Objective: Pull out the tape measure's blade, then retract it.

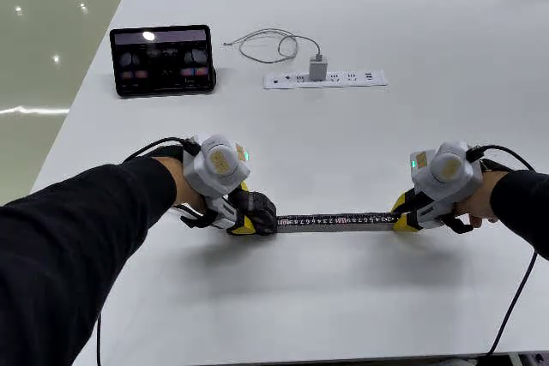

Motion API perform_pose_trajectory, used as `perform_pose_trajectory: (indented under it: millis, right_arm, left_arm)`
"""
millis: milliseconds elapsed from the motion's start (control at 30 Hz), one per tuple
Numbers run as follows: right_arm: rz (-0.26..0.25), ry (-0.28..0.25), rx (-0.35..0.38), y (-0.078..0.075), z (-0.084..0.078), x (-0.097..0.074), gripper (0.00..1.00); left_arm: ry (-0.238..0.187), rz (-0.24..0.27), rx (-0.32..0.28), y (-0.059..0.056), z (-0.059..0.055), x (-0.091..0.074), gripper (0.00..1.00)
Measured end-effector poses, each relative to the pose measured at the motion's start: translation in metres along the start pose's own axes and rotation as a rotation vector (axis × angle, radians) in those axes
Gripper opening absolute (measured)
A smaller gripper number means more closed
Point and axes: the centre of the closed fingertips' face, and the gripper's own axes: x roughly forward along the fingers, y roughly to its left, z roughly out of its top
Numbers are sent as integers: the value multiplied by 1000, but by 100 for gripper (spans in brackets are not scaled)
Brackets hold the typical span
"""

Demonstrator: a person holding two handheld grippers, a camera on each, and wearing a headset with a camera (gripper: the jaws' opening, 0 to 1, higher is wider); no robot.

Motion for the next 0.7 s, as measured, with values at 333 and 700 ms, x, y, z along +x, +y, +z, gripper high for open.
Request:
perform_pose_trajectory:
  millis: [333,700]
  right_arm:
    - [-3,3,3,-2,-6,-2,10]
    - [-8,5,12,-5,-12,-5,10]
  left_arm:
    - [-1,-2,1,0,0,-1,32]
    - [-2,-3,1,0,0,-1,32]
